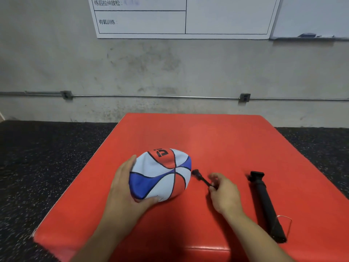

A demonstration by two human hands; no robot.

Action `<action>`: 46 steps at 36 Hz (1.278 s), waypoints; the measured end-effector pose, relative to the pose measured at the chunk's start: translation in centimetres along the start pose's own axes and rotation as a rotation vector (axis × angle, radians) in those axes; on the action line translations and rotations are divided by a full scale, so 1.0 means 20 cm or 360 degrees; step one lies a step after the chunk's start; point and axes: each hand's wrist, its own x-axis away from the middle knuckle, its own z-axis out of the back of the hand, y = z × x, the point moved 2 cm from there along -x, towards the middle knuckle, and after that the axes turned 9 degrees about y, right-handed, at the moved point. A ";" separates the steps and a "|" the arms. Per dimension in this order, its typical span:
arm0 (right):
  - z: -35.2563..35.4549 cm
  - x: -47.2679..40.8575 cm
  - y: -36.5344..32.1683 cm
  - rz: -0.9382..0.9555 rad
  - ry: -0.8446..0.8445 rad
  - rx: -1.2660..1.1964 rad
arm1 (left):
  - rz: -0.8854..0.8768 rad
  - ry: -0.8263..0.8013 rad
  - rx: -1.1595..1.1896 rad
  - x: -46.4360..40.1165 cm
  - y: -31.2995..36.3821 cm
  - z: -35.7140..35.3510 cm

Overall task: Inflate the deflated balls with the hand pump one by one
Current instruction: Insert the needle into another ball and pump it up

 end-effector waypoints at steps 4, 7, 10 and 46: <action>0.01 0.03 -0.02 0.0169 -0.0015 0.0174 | 0.0046 -0.0014 -0.0038 0.01 -0.02 0.03; 0.06 0.06 -0.04 0.0194 0.0033 -0.0003 | 0.0106 -0.0009 0.0018 0.02 -0.03 0.06; 0.13 0.10 -0.07 0.0277 0.0050 -0.0278 | 0.0093 -0.0017 0.0123 0.04 -0.01 0.07; 0.64 0.45 -0.15 0.0735 0.0138 -0.0806 | 0.0184 -0.0479 -0.0034 0.20 0.22 0.02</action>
